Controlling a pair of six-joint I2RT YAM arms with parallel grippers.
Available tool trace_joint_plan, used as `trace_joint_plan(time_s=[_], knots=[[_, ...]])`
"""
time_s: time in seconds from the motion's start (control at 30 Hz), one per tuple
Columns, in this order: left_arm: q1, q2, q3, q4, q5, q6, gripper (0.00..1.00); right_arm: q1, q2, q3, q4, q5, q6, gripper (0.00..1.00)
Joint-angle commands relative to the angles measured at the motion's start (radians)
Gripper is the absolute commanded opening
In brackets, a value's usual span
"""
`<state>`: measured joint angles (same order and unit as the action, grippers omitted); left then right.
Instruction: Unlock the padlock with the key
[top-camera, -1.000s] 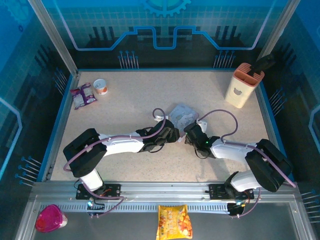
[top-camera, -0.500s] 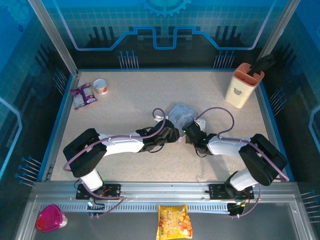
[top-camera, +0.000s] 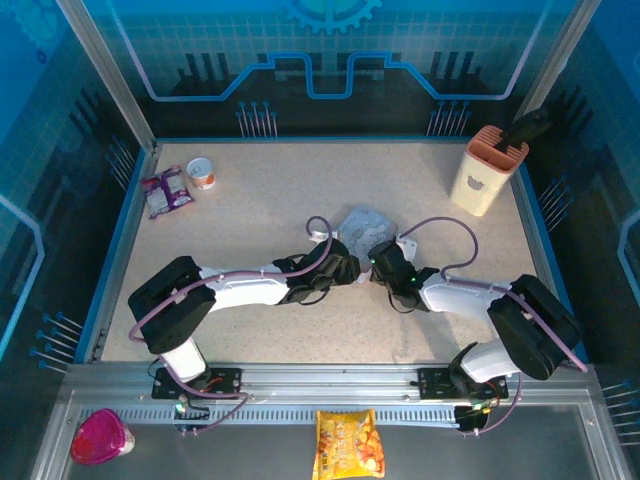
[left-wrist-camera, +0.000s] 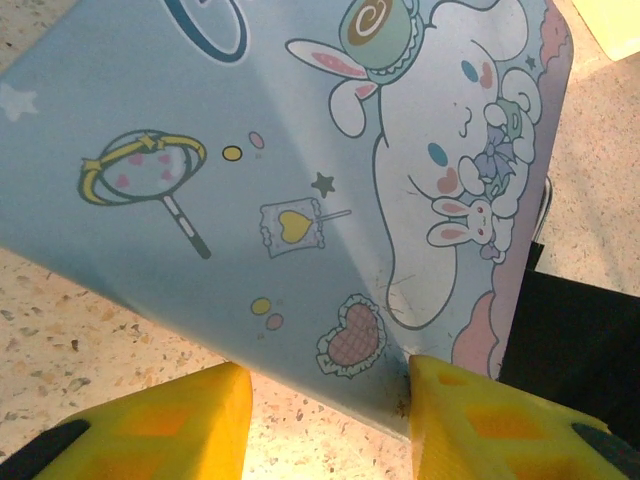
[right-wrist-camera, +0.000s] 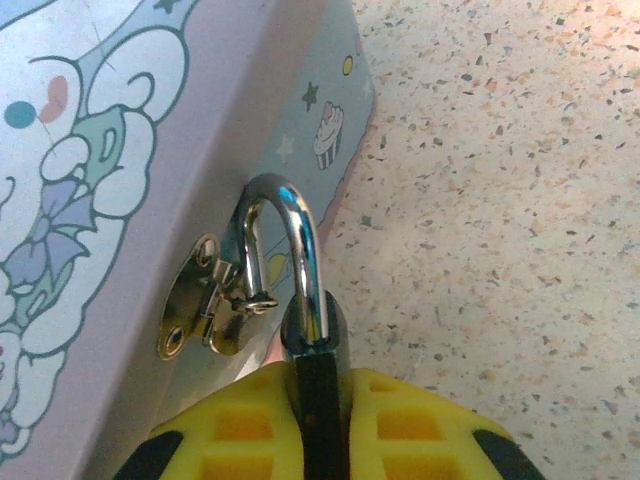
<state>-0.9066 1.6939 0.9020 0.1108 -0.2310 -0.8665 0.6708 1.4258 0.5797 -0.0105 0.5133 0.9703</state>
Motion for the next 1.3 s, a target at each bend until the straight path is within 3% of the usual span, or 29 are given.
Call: trace_joint_plan(time_s=[0.0, 0.43, 0.57, 0.7, 0.87, 1.13, 1.27], knots=[[-0.028, 0.069, -0.050, -0.229, 0.071, 0.031, 0.43, -0.034, 0.022, 0.085, -0.035, 0.110, -0.044, 0.00], [-0.028, 0.058, -0.052, -0.238, 0.058, 0.029, 0.43, -0.050, 0.074, 0.115, -0.136, 0.141, -0.217, 0.00], [-0.028, 0.062, -0.048, -0.241, 0.059, 0.033, 0.43, -0.088, 0.073, 0.115, -0.090, 0.089, -0.222, 0.00], [-0.028, 0.057, -0.048, -0.243, 0.058, 0.031, 0.43, -0.168, 0.047, 0.015, 0.112, -0.115, -0.210, 0.00], [-0.027, 0.053, -0.052, -0.238, 0.055, 0.030, 0.43, -0.197, 0.028, -0.034, 0.190, -0.248, -0.265, 0.02], [-0.023, 0.050, -0.063, -0.221, 0.057, 0.028, 0.43, -0.270, -0.027, -0.154, 0.341, -0.355, -0.242, 0.00], [-0.020, 0.048, -0.073, -0.206, 0.063, 0.026, 0.43, -0.277, -0.045, -0.150, 0.313, -0.339, -0.272, 0.00]])
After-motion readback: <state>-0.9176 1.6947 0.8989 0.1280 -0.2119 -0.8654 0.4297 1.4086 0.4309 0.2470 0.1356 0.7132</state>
